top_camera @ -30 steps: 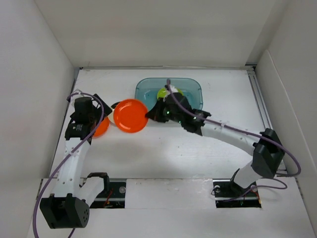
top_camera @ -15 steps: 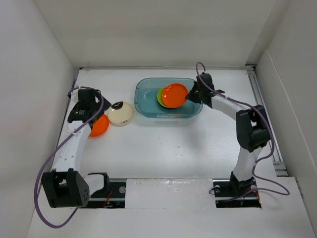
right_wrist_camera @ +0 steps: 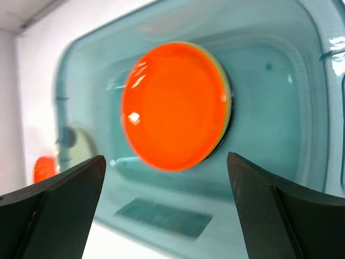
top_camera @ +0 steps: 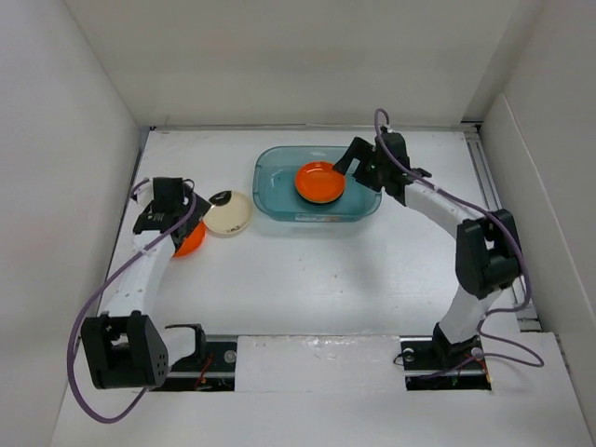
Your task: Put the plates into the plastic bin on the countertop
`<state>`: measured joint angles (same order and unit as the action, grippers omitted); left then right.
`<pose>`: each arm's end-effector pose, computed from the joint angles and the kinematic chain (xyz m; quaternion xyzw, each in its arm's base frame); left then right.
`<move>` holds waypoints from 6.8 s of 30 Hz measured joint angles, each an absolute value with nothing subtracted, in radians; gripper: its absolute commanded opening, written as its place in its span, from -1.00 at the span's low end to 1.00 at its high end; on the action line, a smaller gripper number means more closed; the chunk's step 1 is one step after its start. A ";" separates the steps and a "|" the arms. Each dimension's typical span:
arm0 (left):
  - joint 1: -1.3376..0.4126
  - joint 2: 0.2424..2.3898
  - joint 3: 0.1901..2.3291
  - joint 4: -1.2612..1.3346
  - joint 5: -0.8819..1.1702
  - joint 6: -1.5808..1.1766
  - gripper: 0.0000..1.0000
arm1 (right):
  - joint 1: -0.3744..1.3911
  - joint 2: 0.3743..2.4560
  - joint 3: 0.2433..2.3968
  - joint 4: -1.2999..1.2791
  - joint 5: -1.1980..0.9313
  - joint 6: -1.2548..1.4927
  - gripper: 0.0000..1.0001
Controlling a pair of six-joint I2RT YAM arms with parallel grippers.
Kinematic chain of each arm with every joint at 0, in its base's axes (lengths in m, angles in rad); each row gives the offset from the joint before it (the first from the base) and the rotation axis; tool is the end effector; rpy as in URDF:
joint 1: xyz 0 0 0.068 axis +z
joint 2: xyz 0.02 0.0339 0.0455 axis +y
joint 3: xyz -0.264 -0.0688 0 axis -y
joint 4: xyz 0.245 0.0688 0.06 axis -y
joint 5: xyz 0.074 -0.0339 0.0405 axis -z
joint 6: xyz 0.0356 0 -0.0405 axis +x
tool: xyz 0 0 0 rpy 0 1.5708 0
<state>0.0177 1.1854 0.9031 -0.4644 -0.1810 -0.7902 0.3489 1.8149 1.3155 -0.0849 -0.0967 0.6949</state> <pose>0.2526 0.0109 0.2735 -0.3920 0.8249 -0.0735 0.4007 0.3925 0.1464 0.2447 0.1289 0.8706 0.2727 0.3888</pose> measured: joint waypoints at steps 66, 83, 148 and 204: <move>0.198 1.280 0.869 -0.354 -0.357 -1.116 -1.00 | 0.658 1.204 1.128 -0.061 -0.324 0.662 0.78; -0.119 1.451 1.275 -0.018 0.107 -0.762 -1.00 | 0.484 1.119 1.104 -0.092 -0.326 0.662 0.78; 0.076 1.573 0.724 0.159 -0.043 -0.979 -0.26 | 0.466 1.055 1.080 -0.209 -0.386 0.606 0.98; -0.410 1.951 1.418 0.050 0.149 -0.763 0.15 | 0.372 1.041 1.014 -0.175 -0.352 0.670 0.95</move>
